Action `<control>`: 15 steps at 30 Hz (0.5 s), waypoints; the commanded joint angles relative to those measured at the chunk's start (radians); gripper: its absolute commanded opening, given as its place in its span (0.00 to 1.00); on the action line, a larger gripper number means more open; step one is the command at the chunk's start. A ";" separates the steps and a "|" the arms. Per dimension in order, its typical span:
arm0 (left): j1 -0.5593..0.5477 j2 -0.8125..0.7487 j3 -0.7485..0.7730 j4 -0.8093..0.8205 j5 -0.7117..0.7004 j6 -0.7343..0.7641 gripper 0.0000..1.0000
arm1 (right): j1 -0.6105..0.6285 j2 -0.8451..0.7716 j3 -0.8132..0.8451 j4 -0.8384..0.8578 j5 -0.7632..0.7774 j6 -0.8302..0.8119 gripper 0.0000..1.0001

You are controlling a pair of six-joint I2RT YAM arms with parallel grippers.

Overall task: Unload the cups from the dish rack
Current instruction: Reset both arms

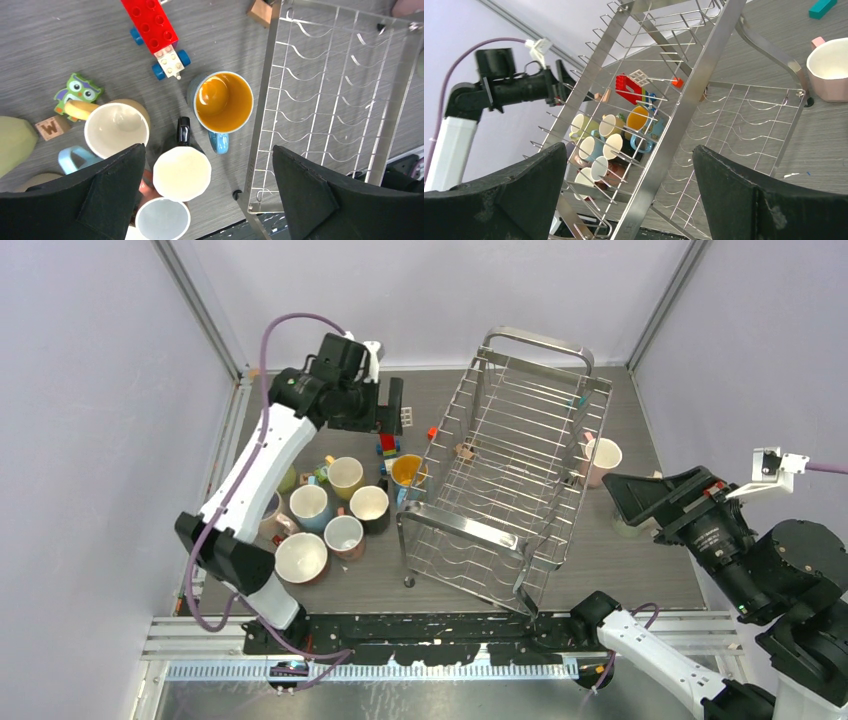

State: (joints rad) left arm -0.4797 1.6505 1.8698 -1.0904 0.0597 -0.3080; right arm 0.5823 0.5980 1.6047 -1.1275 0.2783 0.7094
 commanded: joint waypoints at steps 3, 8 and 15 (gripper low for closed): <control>0.000 -0.172 0.105 -0.056 -0.039 -0.005 1.00 | 0.003 0.040 0.010 0.072 0.001 -0.017 1.00; 0.000 -0.294 0.099 -0.031 -0.041 0.000 1.00 | 0.004 0.062 0.017 0.114 -0.015 -0.022 1.00; 0.000 -0.464 0.050 0.040 0.058 0.002 1.00 | 0.004 0.075 0.029 0.191 -0.064 -0.036 1.00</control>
State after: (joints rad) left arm -0.4786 1.2602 1.9350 -1.1057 0.0563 -0.3107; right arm 0.5823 0.6571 1.6081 -1.0359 0.2481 0.7040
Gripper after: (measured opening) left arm 0.996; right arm 0.996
